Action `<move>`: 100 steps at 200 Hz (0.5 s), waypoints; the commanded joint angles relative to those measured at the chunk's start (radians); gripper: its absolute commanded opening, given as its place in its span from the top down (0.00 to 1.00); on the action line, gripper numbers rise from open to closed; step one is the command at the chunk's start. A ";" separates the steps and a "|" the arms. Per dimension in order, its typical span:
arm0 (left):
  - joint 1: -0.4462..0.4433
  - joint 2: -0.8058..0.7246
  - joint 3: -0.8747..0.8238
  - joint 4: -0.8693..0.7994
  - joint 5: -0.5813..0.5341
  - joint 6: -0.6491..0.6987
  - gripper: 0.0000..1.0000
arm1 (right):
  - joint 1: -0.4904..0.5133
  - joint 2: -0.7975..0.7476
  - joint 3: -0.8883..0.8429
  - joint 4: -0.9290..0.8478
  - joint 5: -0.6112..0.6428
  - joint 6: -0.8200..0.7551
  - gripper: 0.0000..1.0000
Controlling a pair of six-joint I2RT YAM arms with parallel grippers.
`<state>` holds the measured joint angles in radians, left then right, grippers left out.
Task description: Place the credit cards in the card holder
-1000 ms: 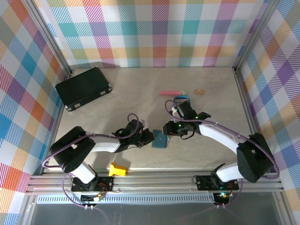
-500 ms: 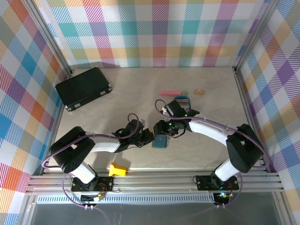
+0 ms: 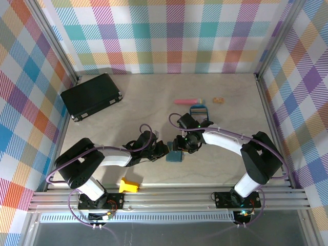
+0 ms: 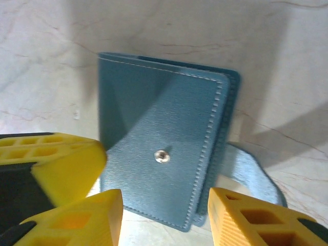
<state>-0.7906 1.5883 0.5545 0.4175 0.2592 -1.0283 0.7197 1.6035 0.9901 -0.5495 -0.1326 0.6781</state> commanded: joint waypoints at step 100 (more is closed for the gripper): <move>-0.016 -0.038 0.015 -0.015 -0.021 0.011 1.00 | -0.097 0.032 -0.112 0.055 -0.023 -0.068 0.59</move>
<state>-0.7914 1.5867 0.5545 0.4171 0.2577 -1.0283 0.6323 1.6024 0.8948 -0.5312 -0.1314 0.6487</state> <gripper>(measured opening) 0.049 0.412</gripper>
